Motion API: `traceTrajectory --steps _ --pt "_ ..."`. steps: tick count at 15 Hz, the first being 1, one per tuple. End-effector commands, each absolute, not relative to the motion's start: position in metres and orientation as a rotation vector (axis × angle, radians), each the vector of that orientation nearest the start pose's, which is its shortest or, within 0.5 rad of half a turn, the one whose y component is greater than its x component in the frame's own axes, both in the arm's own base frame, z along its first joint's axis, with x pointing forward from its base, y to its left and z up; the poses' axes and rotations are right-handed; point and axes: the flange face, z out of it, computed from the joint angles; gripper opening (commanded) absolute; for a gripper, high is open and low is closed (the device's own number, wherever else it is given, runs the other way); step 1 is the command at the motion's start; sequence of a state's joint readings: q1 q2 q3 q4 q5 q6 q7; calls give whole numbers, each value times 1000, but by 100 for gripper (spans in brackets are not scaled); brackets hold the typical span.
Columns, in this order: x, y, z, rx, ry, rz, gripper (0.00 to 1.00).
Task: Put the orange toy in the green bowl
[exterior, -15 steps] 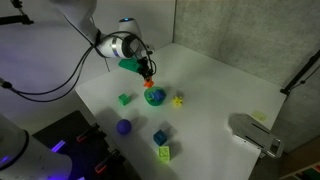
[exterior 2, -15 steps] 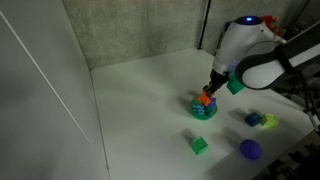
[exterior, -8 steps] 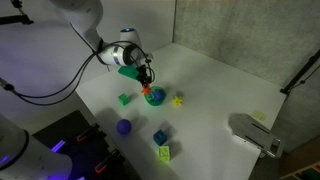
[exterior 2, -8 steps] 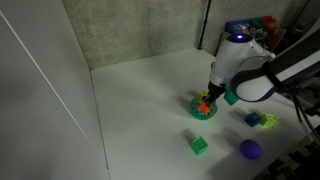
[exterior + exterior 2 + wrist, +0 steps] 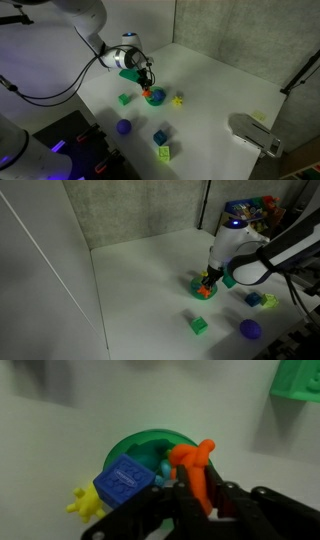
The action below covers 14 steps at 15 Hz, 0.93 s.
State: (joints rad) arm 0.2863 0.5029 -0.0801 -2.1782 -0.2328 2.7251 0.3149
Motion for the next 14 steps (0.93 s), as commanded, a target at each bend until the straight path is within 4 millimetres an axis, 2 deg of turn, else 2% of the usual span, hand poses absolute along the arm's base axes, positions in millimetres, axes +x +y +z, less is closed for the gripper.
traceTrajectory --steps 1,6,7,14 --pt "555 119 176 -3249 -152 -165 56" --pt "562 108 207 -3239 -124 -220 95" --pt "563 105 215 -3237 -115 -234 100" --pt "557 79 274 -3244 -103 -236 100"
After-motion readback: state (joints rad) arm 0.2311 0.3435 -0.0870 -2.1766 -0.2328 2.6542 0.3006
